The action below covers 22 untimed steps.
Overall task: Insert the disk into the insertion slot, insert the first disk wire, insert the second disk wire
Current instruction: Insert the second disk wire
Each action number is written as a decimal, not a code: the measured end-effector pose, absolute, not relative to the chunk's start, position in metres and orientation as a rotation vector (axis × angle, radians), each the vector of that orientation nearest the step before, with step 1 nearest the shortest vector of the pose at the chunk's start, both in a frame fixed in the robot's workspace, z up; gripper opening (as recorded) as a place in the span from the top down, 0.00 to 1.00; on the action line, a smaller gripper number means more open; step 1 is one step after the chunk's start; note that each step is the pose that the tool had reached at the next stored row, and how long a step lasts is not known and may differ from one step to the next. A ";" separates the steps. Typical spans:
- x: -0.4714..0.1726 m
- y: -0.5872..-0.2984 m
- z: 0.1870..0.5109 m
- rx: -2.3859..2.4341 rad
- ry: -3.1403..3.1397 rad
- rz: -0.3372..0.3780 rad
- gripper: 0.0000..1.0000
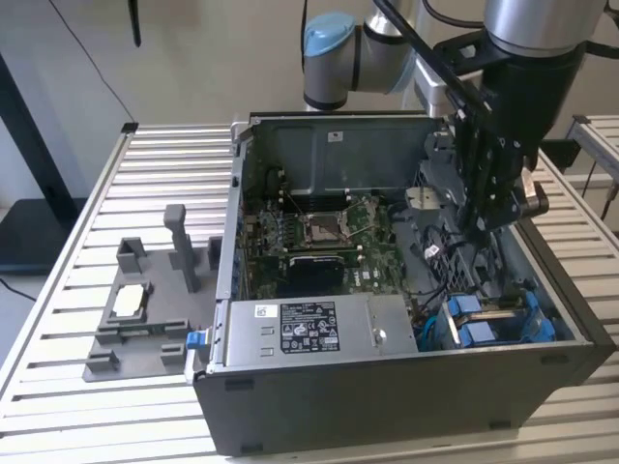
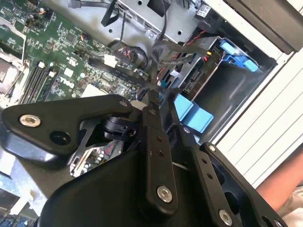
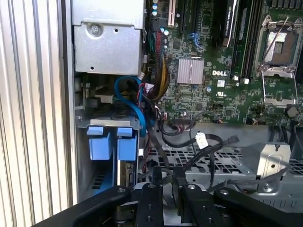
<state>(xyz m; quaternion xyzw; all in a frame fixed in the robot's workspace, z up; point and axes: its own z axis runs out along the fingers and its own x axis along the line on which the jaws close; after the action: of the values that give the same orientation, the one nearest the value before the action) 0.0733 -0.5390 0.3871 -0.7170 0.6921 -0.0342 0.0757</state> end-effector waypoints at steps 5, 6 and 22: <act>0.074 -0.539 0.386 -2.169 2.072 -0.118 0.76; 0.074 -0.539 0.386 -2.173 2.072 -0.122 0.76; 0.076 -0.541 0.385 -2.197 2.064 -0.137 0.76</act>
<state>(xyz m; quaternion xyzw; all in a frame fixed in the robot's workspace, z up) 0.0757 -0.5414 0.3847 -0.7268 0.6826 -0.0454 0.0618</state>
